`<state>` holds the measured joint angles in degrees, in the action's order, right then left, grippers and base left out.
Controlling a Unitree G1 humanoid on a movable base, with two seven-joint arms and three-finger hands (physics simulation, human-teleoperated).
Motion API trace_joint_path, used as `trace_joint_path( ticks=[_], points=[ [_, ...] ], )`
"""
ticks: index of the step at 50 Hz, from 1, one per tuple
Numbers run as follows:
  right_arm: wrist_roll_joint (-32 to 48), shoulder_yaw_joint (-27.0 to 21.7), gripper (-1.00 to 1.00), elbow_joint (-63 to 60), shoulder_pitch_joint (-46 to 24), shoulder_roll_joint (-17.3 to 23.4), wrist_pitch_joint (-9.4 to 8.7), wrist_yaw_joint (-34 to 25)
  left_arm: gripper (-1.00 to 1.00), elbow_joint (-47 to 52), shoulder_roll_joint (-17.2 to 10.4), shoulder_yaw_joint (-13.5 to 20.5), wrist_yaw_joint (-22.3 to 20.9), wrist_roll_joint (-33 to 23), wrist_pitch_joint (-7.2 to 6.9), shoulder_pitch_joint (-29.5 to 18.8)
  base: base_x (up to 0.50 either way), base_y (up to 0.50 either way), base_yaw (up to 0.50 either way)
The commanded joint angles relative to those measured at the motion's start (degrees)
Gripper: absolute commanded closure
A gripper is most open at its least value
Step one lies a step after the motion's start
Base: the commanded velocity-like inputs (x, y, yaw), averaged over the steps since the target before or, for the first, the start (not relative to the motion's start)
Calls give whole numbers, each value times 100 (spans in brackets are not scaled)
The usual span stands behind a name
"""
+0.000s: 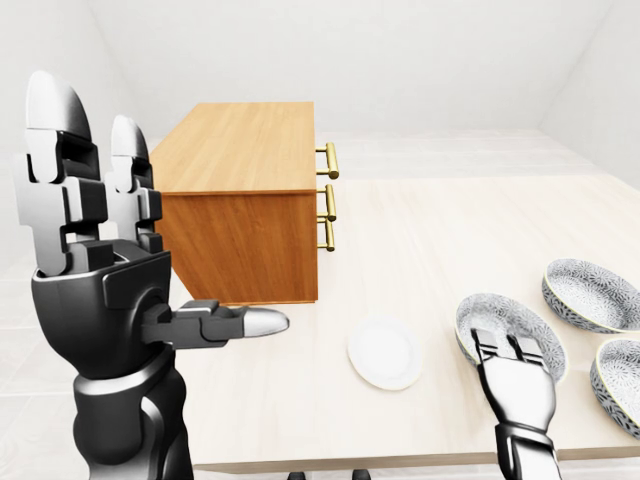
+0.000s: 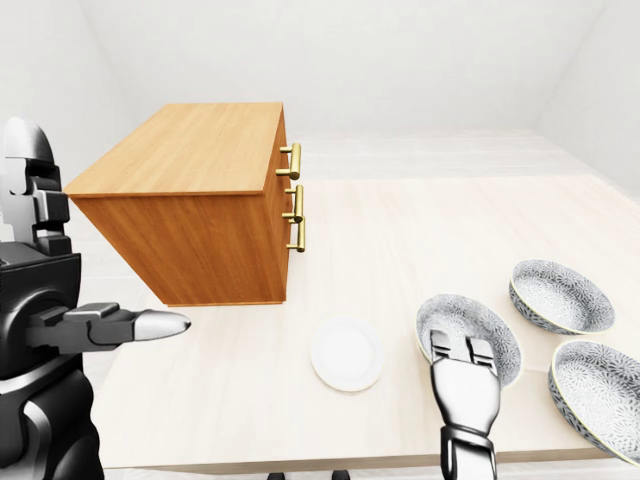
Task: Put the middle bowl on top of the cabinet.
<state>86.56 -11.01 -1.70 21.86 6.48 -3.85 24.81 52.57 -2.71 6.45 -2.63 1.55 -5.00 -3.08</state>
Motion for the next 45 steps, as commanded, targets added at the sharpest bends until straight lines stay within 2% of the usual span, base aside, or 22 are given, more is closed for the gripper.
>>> trace_joint_path(
  ticks=[1,2,15,21,27,31,36,38,43,45],
  points=[
    [-122,-3,88,637,-117,61,-115,418,-100,-9,-2,-96,-29,-57,0,58,0,0,0],
    [-176,-2,100,678,-130,78,-115,450,-100,20,3,-120,-32,-60,0,53,0,0,0],
    [-379,103,100,613,-70,143,-115,514,-100,30,53,-157,-91,-62,0,67,0,0,0],
    [-382,88,100,340,44,150,-115,426,-100,35,68,-297,-100,-110,0,133,0,0,0],
    [-365,-23,100,-453,275,88,-115,55,-100,21,73,-292,-126,-111,0,146,0,0,0],
    [-233,-148,100,-1321,459,-17,-115,-393,-100,59,72,-298,-128,-116,0,106,0,0,0],
    [-42,-333,100,-1942,431,-146,51,-854,-100,-13,86,-286,-160,-85,0,122,0,0,0],
    [-365,-452,100,-2217,431,-212,243,-1157,-100,17,82,-277,-162,-76,0,121,0,0,0],
    [-160,-640,100,-2756,355,-381,470,-1560,-100,25,78,-290,-151,-81,0,109,0,0,0],
    [-404,-718,100,-2880,323,-454,618,-1786,-100,30,78,-276,-150,-72,0,95,0,0,0]
  ],
)
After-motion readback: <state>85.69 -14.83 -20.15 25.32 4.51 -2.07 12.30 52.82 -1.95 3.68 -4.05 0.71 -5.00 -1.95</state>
